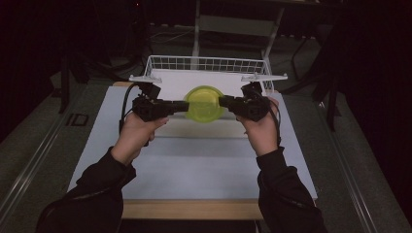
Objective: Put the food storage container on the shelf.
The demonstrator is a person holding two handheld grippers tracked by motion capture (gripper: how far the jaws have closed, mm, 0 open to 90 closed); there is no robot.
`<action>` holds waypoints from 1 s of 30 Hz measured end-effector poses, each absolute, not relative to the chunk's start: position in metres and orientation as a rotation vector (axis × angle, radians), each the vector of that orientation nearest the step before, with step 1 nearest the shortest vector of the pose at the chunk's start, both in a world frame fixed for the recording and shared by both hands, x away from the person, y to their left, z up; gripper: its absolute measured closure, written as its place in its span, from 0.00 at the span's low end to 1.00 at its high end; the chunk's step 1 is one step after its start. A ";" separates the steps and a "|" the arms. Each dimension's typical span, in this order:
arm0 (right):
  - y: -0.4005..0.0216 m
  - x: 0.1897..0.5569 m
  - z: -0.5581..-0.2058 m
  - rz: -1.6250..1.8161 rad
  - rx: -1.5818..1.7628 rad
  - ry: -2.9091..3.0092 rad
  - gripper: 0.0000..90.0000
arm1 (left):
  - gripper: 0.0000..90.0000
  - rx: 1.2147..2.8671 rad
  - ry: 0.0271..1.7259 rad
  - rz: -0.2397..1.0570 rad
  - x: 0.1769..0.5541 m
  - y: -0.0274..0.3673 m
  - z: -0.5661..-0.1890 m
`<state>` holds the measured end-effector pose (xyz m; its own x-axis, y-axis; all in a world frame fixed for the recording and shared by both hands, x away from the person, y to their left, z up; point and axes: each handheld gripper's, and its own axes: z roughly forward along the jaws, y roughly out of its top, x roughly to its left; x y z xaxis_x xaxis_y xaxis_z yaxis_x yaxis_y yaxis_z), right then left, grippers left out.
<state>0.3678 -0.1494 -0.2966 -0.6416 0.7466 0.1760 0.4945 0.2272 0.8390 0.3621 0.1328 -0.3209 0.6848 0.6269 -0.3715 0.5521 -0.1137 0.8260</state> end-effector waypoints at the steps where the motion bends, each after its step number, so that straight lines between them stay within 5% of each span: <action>1: -0.149 0.371 -0.295 1.371 1.173 2.240 0.89 | 0.92 1.779 0.947 0.089 0.365 0.132 -0.319; 30: -0.147 0.449 -0.288 1.310 1.409 2.322 0.89 | 0.88 1.755 1.008 0.154 0.426 0.126 -0.321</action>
<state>0.4493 -0.1468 -0.2877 -0.5570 0.7715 0.3075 0.6620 0.1890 0.7252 0.4263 0.1261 -0.3211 0.6359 0.6876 -0.3503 0.5515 -0.0873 0.8296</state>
